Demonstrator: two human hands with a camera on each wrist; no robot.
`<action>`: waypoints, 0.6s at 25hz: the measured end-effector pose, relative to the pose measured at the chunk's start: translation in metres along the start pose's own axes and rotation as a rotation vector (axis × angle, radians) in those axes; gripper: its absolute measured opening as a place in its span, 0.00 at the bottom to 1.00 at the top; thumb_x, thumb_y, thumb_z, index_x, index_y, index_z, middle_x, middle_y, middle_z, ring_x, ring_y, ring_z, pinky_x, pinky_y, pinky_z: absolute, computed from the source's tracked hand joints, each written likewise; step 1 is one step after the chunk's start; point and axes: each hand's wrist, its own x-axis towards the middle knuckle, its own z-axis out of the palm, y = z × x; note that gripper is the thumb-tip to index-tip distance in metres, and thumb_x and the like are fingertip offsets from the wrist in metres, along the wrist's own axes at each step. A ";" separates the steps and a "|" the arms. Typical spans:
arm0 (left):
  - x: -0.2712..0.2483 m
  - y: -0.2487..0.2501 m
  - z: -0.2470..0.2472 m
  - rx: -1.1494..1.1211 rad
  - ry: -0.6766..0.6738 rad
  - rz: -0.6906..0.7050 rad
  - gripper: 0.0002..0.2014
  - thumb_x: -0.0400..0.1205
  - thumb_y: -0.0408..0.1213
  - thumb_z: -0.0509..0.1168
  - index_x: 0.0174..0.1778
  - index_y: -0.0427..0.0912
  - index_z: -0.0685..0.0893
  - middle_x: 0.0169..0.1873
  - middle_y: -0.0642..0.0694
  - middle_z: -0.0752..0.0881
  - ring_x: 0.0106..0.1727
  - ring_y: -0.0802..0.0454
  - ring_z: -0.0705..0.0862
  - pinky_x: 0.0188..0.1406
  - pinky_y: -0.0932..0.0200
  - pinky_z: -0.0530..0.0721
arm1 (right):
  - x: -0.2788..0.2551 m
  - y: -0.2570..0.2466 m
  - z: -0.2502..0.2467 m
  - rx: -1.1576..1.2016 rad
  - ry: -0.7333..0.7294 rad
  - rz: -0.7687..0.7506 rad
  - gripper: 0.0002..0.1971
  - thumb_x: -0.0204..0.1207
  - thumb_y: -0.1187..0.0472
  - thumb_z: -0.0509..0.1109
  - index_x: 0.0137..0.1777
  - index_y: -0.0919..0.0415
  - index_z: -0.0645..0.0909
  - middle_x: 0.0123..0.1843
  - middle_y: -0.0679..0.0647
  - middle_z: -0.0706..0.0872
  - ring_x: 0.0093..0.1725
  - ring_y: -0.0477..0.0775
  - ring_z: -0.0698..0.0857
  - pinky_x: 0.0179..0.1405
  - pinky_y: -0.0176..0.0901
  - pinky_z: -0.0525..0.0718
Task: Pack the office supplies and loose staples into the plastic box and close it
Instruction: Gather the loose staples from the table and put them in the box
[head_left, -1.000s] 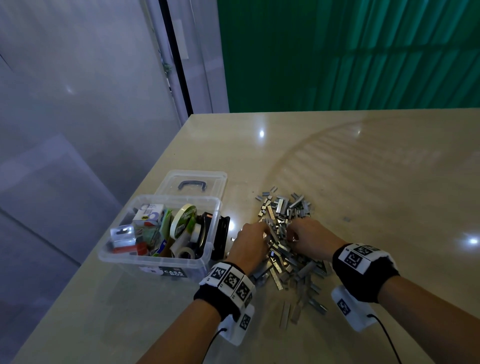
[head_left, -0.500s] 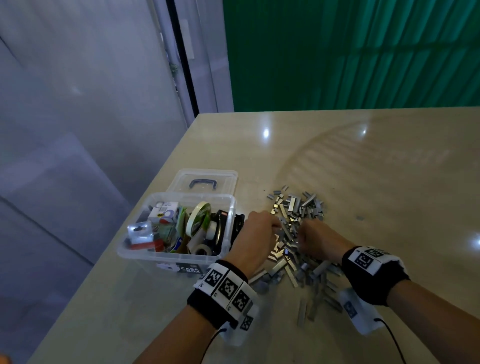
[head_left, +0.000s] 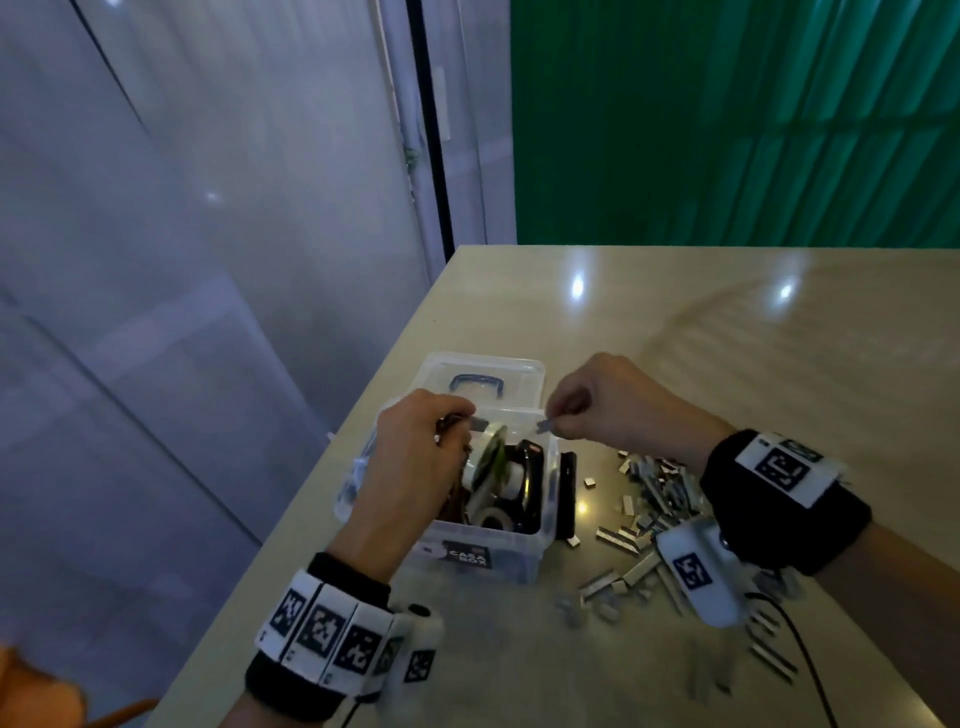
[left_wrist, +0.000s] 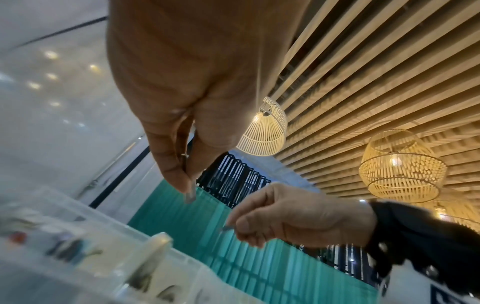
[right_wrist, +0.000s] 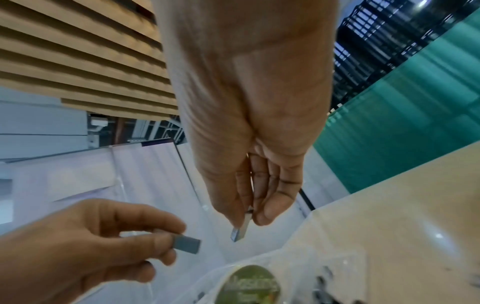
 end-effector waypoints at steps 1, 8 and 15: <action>-0.002 -0.012 -0.005 0.023 0.015 -0.013 0.07 0.81 0.32 0.71 0.52 0.43 0.92 0.47 0.49 0.89 0.47 0.55 0.88 0.53 0.49 0.89 | 0.011 -0.014 0.009 0.014 -0.004 -0.027 0.02 0.71 0.59 0.82 0.39 0.55 0.93 0.34 0.44 0.91 0.34 0.39 0.88 0.32 0.28 0.82; -0.004 -0.040 0.001 0.060 -0.023 -0.048 0.06 0.80 0.31 0.71 0.49 0.41 0.92 0.43 0.46 0.92 0.42 0.54 0.88 0.47 0.53 0.88 | 0.064 -0.057 0.063 -0.049 -0.028 -0.059 0.04 0.74 0.69 0.76 0.40 0.68 0.91 0.37 0.58 0.91 0.38 0.55 0.89 0.39 0.48 0.88; 0.020 -0.043 0.025 0.183 -0.168 -0.107 0.11 0.83 0.29 0.63 0.55 0.40 0.89 0.49 0.43 0.91 0.42 0.54 0.83 0.36 0.73 0.73 | 0.074 -0.049 0.085 -0.184 -0.058 0.034 0.04 0.75 0.72 0.72 0.42 0.72 0.89 0.40 0.65 0.89 0.41 0.62 0.86 0.37 0.47 0.82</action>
